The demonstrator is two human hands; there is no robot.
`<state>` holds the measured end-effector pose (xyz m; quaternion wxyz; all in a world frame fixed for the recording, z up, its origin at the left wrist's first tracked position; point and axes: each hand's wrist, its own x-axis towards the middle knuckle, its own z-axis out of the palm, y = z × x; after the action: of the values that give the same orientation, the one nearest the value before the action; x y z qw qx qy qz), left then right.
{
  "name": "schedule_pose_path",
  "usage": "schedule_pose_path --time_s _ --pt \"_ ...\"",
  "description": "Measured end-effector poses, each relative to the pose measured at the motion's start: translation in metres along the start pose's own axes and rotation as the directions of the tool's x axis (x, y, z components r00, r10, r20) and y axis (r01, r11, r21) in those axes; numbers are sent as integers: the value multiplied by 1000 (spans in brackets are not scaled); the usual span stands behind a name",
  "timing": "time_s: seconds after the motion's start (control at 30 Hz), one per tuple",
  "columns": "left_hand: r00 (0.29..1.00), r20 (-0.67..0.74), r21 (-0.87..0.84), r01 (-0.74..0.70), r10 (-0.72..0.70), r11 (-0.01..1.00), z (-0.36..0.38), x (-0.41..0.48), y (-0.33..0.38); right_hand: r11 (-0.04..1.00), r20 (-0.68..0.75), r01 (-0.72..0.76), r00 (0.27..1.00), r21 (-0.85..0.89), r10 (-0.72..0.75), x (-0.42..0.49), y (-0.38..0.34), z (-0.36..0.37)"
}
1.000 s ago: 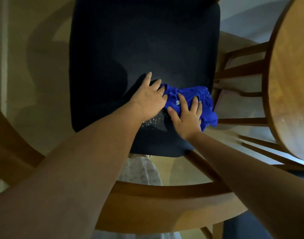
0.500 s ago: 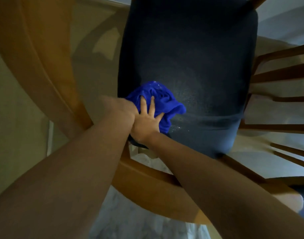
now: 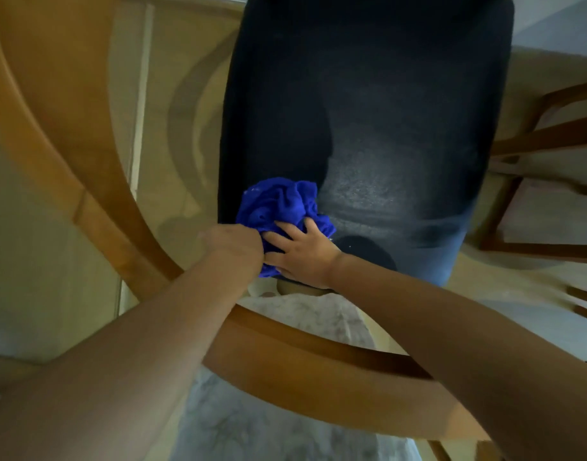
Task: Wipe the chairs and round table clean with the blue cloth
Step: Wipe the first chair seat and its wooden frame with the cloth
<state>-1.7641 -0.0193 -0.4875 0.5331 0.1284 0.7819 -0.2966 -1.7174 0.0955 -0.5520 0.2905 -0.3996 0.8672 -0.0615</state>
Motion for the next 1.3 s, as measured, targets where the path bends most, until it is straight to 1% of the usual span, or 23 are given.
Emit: schedule_pose_path --time_s 0.03,0.1,0.13,0.23,0.33,0.4,0.47,0.57,0.67,0.7,0.77,0.8,0.83,0.9,0.93,0.97,1.0,1.03,1.1,1.17,1.23,1.27,1.3 --pt "1000 -20 -39 4 -5 999 -1 -4 4 998 12 56 998 -32 -56 -8 6 5" --pt "997 -57 -109 41 -47 993 -1 -12 13 992 47 99 994 -82 -96 -25 20 8" --pt "995 -83 -139 42 -54 989 -4 -16 19 986 40 127 992 -107 -123 -33 28 12" --pt "985 -170 -216 0 -38 976 -16 -26 40 987 0 120 993 -111 -121 -60 48 17" --pt "975 -221 -244 -72 16 967 -31 -36 70 994 -27 57 998 -98 -60 -93 71 24" --pt "968 -243 -238 -115 56 964 -37 -40 92 996 -104 29 994 -80 -37 -119 89 35" --pt "954 -282 -234 -169 99 958 -44 -44 111 997 -151 -40 988 -61 30 -141 101 40" --pt "927 -337 -195 -236 161 952 -52 -49 132 990 -154 -144 978 -8 141 -165 106 44" --pt "912 -354 -170 -281 208 945 -56 -54 142 969 -201 -244 948 38 246 -183 103 56" --pt "907 -359 -171 -294 219 940 -57 -55 143 958 -193 -281 938 61 288 -189 102 62" --pt "893 -382 -171 -320 237 932 -54 -57 141 924 -116 -360 920 128 374 -208 101 70" --pt "887 -392 -167 -329 243 929 -52 -57 137 897 -55 -405 906 177 420 -220 103 75" --pt "883 -394 -163 -339 254 927 -50 -58 134 847 30 -477 874 237 484 -235 105 78" --pt "880 -386 -161 -359 276 920 -43 -58 129 680 160 -665 741 309 652 -267 107 81" --pt "885 -376 -180 -362 276 915 -40 -59 128 607 145 -707 686 361 713 -279 108 78" --pt "890 -369 -216 -363 268 906 -38 -58 125 572 87 -707 657 416 749 -284 108 71" --pt "896 -366 -260 -359 252 896 -36 -58 122 589 6 -665 665 458 747 -280 106 61" --pt "903 -362 -308 -350 232 885 -35 -57 119 638 -80 -598 696 485 713 -270 103 48" --pt "922 -349 -411 -311 167 857 -34 -57 112 770 -238 -442 774 460 586 -233 99 21" --pt "944 -320 -488 -234 77 841 -35 -58 106 860 -307 -306 841 408 445 -186 89 -1" --pt "961 -273 -517 -108 -44 849 -34 -57 97 915 -387 -199 859 350 335 -139 74 -20" --pt "967 -230 -545 -32 -113 838 -32 -55 90 929 -396 -186 864 321 310 -117 66 -29" --pt "967 -179 -586 42 -180 810 -29 -52 81 933 -356 -195 885 303 300 -96 58 -38"
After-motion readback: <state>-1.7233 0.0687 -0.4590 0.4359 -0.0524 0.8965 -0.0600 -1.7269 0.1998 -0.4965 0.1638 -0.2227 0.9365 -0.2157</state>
